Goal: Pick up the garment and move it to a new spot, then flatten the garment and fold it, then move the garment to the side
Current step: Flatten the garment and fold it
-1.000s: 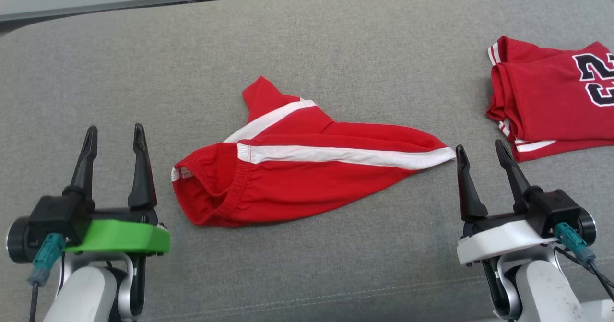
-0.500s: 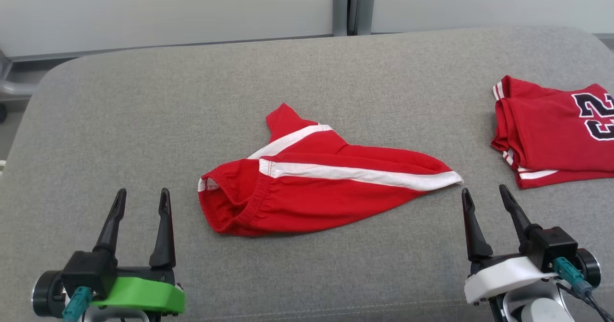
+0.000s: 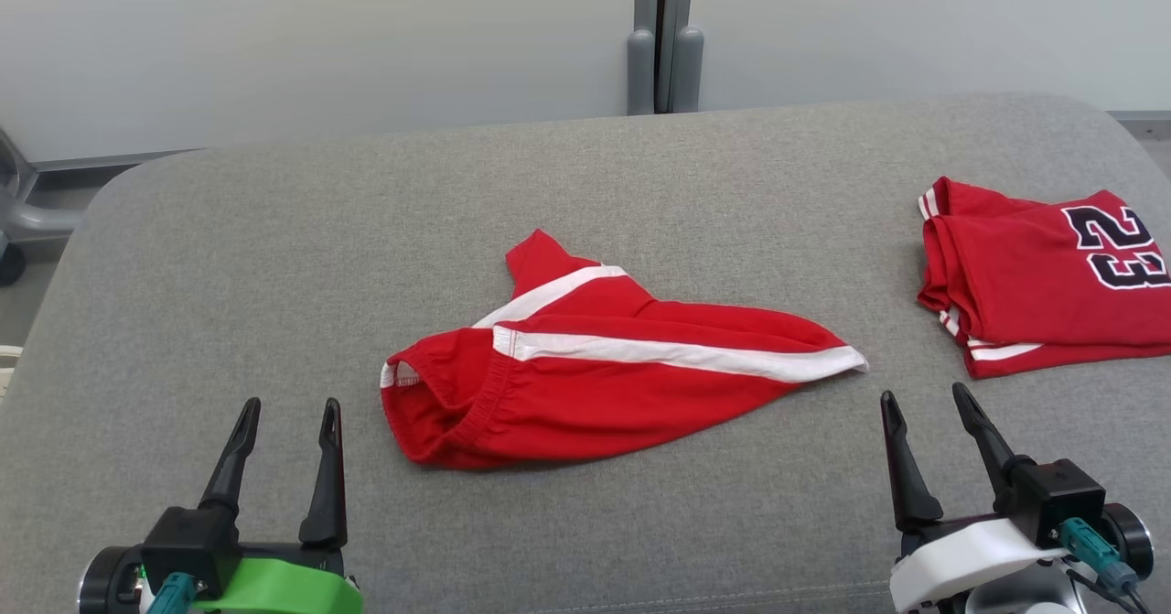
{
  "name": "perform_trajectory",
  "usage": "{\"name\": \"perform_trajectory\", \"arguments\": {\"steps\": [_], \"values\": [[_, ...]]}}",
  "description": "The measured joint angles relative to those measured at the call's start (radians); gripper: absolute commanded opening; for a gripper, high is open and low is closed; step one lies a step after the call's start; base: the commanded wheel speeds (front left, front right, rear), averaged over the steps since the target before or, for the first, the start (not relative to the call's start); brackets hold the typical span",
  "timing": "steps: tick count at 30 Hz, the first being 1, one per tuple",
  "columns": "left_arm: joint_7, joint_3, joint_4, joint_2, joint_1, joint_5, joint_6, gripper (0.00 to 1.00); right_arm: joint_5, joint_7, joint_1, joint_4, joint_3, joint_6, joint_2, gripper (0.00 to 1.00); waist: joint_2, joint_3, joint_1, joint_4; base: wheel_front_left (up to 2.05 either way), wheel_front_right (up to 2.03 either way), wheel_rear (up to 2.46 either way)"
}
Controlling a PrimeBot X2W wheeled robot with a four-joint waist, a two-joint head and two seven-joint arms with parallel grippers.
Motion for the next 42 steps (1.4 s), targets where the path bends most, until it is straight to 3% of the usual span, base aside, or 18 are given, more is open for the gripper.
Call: {"name": "perform_trajectory", "arguments": {"steps": [22, 27, 32, 42], "values": [[0.018, -0.020, 0.016, -0.015, -0.024, -0.004, -0.026, 1.00, 0.020, 0.014, -0.001, -0.010, 0.022, 0.000, 0.000, 1.00, 0.0000, 0.017, 0.0000, -0.009, 0.00, 0.00, 0.00], [0.115, -0.076, 0.014, -0.062, -0.072, -0.074, -0.086, 1.00, 0.038, 0.040, -0.042, 0.020, 0.036, 0.000, -0.004, 1.00, 0.0000, 0.044, 0.0000, -0.012, 0.00, 0.00, 0.00], [0.253, -0.143, 0.043, -0.087, -0.169, -0.108, -0.139, 1.00, 0.087, 0.081, -0.126, 0.101, 0.059, 0.000, -0.059, 1.00, 0.0000, 0.093, 0.0000, -0.026, 0.00, 0.00, 0.00], [0.401, -0.161, 0.151, -0.124, -0.330, -0.166, -0.164, 1.00, 0.167, 0.128, -0.293, 0.252, 0.123, 0.000, -0.159, 1.00, 0.0000, 0.188, 0.0000, -0.048, 0.00, 0.00, 0.00]]}}
